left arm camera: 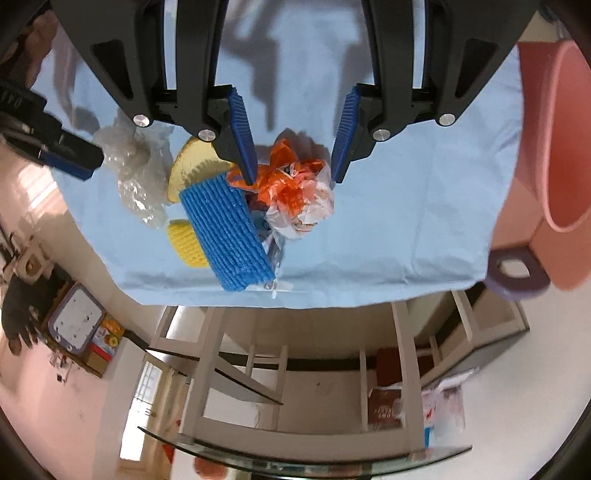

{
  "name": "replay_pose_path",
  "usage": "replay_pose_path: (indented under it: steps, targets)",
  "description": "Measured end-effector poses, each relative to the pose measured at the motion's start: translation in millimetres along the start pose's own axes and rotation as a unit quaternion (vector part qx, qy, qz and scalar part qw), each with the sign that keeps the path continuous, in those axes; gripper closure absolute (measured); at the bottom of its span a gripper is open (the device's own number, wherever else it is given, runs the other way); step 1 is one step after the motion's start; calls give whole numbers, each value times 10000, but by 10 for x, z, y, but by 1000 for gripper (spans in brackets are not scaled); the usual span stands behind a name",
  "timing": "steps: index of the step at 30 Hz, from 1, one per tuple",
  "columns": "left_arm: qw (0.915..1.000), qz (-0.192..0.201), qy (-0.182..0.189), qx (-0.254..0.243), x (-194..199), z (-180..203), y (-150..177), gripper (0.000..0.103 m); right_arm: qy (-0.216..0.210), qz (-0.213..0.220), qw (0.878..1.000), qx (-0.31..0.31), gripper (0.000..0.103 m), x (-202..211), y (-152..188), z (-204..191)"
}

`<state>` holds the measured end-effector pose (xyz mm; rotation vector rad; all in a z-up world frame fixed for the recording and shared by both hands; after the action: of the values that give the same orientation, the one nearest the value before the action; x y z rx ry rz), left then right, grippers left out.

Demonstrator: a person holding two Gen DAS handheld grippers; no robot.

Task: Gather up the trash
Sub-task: 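Grasp the orange net with the left tool while the right tool grasps the clear bag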

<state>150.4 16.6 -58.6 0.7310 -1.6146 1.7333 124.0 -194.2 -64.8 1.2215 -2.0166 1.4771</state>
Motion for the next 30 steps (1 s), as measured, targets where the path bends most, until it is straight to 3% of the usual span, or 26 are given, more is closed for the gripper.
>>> replay_pose_path:
  steps: [8, 17, 20, 21, 30]
  targets:
    - [9999, -124, -56, 9, -162, -25, -100, 61, -45, -71, 10000, 1, 53, -113, -38, -18]
    - [9999, 123, 23, -81, -143, -15, -53, 66, -72, -96, 9999, 75, 54, -183, -18, -83]
    - [9999, 159, 59, -14, -109, -42, -52, 69, -12, -154, 9998, 83, 67, -213, 0, -92]
    - [9998, 175, 60, -6, -95, -46, -55, 69, 8, -187, 9998, 54, 76, -226, 9, -84]
    - [9982, 537, 25, -250, 299, 41, 37, 70, -146, -120, 9998, -102, 83, -116, 66, -53]
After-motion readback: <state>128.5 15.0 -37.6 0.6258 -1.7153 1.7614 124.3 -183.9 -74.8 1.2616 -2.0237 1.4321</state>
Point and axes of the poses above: each gripper's, at about its wrist camera, not at the fingertips, and x roughly against the way its jaws point, z to its right, y to its underside, the point moved 2 cm from there along -x, roughly the way its jaws point, and after that the axes turned 1 degree about -x, right-handed, at the moved point
